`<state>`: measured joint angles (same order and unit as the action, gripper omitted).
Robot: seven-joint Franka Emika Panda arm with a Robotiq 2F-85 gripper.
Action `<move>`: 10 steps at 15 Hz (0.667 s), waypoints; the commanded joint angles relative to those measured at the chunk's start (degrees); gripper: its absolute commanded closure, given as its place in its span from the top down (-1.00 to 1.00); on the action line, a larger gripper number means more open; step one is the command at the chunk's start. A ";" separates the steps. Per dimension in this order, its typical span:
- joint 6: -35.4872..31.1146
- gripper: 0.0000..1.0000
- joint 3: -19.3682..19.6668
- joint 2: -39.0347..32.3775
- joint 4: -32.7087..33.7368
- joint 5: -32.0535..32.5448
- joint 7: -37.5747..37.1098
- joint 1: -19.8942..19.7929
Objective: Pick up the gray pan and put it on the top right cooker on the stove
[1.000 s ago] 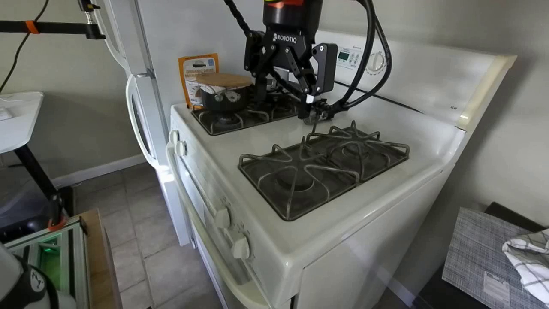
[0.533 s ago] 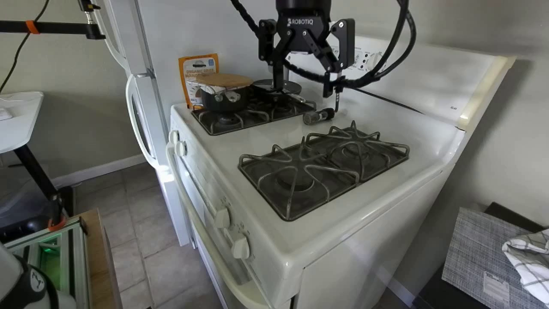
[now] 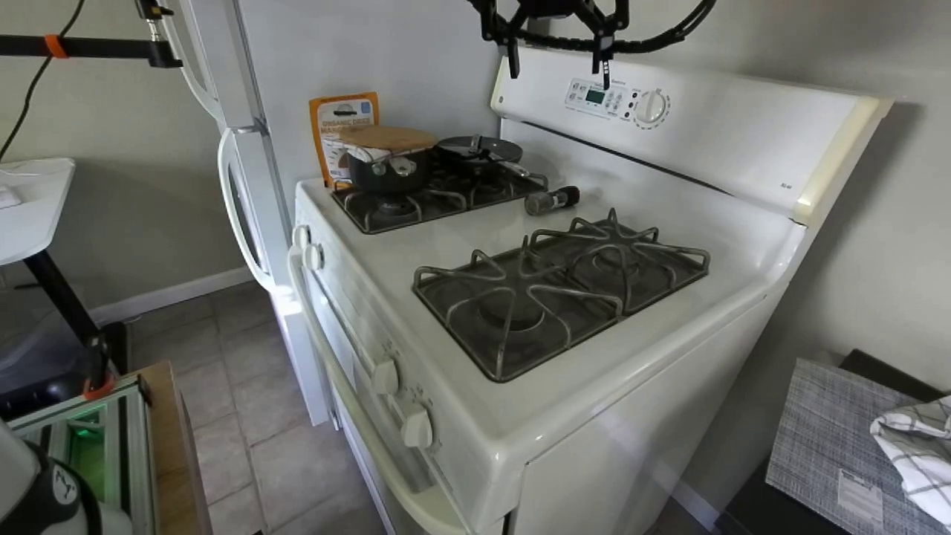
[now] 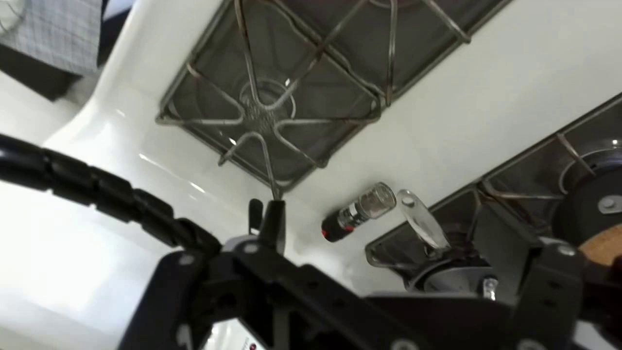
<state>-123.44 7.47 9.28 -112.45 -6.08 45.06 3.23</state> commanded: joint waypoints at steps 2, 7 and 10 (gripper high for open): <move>2.69 1.00 -0.12 -5.45 4.96 -12.40 16.82 0.08; 0.59 1.00 -1.63 -5.45 4.18 -11.02 15.40 -1.18; -2.22 1.00 -2.38 -10.73 8.34 -16.15 27.07 -0.27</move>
<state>-123.37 6.79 3.42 -107.86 -17.49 63.18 3.39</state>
